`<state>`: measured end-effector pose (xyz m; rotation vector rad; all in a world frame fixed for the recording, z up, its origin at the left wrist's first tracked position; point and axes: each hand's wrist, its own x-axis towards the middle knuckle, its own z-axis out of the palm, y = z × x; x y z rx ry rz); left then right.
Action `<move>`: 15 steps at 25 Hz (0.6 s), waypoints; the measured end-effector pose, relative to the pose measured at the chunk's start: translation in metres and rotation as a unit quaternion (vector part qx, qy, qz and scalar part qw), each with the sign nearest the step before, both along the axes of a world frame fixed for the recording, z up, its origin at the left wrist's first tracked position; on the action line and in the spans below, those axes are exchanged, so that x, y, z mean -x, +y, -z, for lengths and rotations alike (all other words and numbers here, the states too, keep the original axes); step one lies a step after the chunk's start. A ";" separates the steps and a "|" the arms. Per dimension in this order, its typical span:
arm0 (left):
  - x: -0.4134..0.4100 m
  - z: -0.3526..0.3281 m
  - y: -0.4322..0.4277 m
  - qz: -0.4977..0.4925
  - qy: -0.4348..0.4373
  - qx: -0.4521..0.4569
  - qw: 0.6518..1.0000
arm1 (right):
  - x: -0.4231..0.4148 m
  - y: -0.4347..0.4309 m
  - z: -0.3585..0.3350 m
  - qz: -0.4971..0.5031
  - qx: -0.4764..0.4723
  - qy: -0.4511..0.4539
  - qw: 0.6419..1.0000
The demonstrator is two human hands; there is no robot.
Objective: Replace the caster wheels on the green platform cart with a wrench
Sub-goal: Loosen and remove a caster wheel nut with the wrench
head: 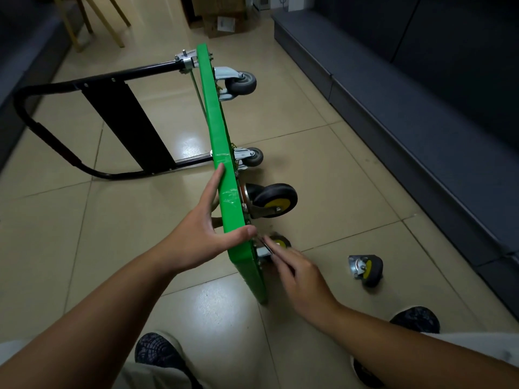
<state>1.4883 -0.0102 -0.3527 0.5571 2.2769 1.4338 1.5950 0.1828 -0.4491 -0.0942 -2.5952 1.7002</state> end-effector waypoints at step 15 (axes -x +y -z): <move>-0.002 0.000 -0.006 -0.009 -0.015 -0.029 0.999 | 0.025 -0.042 -0.096 0.092 0.329 -0.208 0.916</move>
